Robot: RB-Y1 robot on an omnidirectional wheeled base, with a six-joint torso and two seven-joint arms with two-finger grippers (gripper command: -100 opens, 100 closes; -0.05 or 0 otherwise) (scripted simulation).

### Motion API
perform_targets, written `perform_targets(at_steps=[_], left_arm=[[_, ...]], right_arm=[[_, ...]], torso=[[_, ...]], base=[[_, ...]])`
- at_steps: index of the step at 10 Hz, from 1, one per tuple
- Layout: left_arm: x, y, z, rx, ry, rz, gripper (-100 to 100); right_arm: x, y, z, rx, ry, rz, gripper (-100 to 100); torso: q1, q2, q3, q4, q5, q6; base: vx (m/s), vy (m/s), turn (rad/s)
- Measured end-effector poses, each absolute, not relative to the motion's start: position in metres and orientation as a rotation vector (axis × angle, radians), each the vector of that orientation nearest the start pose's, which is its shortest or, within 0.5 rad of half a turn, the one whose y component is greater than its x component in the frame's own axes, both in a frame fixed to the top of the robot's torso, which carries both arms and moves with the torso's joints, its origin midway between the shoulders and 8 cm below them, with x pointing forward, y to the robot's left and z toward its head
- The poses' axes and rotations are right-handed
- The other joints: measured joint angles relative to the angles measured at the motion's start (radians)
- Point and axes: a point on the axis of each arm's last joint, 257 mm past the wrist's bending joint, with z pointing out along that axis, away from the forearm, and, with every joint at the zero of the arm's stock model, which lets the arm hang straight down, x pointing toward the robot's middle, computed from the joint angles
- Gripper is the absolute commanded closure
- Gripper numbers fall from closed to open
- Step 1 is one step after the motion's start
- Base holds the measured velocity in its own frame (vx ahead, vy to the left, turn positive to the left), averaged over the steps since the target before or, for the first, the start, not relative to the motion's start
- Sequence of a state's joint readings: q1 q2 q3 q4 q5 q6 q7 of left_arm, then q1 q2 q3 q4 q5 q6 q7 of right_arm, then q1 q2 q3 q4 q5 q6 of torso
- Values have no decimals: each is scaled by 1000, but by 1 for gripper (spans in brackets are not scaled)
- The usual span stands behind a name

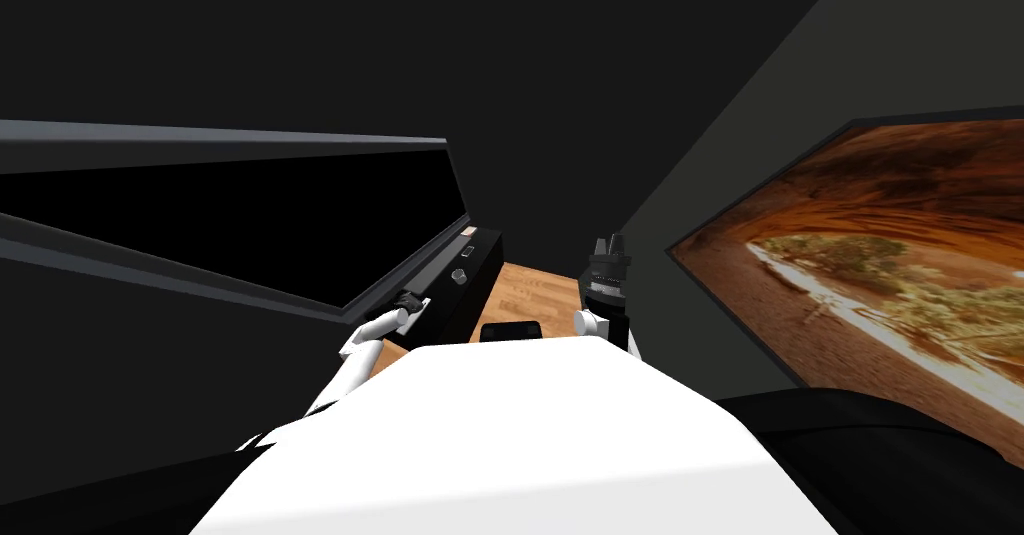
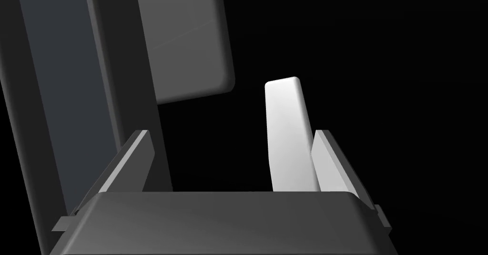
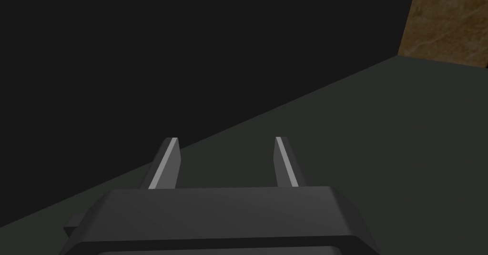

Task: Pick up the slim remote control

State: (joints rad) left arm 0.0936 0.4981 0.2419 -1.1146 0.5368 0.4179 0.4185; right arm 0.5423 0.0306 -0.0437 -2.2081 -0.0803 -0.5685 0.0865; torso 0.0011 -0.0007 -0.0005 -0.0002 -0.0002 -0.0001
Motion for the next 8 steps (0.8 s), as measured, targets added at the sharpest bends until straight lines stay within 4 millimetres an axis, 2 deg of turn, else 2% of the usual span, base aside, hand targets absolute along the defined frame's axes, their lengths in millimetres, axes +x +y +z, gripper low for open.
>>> perform_targets(at_steps=[7, 8], left_arm=[[304, 581, -507, -2581, 680, -501, -100], [297, 584, -510, -2613, 651, -477, -100]], right_arm=[[335, -314, -8, 725, 582, 1195, 0], [335, -314, -8, 725, 582, 1196, 0]], torso=[[1, 0, 0, 0, 0, -1], [1, 0, 0, 0, 0, 0]], base=[[30, 33, -113], [23, 44, -74]])
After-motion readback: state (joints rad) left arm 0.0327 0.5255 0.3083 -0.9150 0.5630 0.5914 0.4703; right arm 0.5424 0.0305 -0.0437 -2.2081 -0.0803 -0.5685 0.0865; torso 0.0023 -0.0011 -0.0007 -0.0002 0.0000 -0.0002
